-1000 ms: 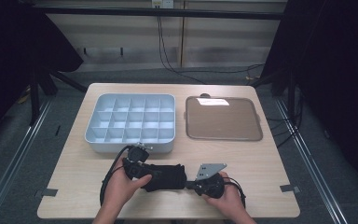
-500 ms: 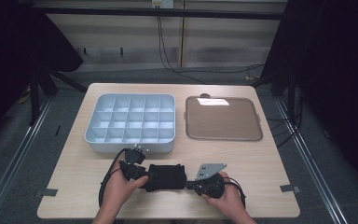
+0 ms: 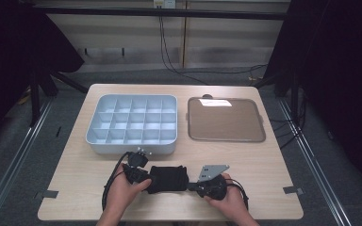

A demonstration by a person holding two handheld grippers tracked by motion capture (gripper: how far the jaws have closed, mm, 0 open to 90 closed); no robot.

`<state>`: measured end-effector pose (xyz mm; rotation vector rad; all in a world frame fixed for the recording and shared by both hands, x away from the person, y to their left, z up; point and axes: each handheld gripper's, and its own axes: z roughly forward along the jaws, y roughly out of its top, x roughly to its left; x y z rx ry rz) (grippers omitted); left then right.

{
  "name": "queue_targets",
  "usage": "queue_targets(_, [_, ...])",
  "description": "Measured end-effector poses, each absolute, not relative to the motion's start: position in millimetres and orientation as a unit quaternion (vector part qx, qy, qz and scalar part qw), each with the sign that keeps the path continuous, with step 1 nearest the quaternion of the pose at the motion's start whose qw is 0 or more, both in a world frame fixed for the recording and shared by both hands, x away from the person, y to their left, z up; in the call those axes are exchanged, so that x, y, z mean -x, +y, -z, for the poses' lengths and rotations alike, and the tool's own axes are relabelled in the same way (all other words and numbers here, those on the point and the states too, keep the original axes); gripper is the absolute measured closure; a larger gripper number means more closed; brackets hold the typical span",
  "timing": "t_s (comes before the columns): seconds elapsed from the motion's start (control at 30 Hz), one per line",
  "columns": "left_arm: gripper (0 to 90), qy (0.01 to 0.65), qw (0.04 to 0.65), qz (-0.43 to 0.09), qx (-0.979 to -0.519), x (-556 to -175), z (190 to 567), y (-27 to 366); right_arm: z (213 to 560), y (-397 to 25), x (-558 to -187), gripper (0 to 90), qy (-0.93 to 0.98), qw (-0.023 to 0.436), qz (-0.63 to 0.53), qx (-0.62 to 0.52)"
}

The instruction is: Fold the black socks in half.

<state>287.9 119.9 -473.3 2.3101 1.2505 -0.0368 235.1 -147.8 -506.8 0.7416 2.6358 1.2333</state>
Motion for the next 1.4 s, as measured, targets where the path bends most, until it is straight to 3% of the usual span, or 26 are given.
queue_targets(0.4, [46.8,0.459,0.249,0.012,-0.853,-287.3,474.3,119.3,506.9,-147.8,-235.0,89.6,0.876,0.068,-0.410,-0.246])
queue_targets(1.03, [74.6,0.467,0.251,0.040,-0.847,-287.0,474.6,118.3,507.1,-147.1,-234.7,89.5,0.875,0.068,-0.412,-0.245])
queue_targets(1.4, [76.8,0.464,0.251,0.043,-0.849,-287.8,469.7,118.8,507.3,-147.3,-234.9,89.5,0.875,0.066,-0.413,-0.245])
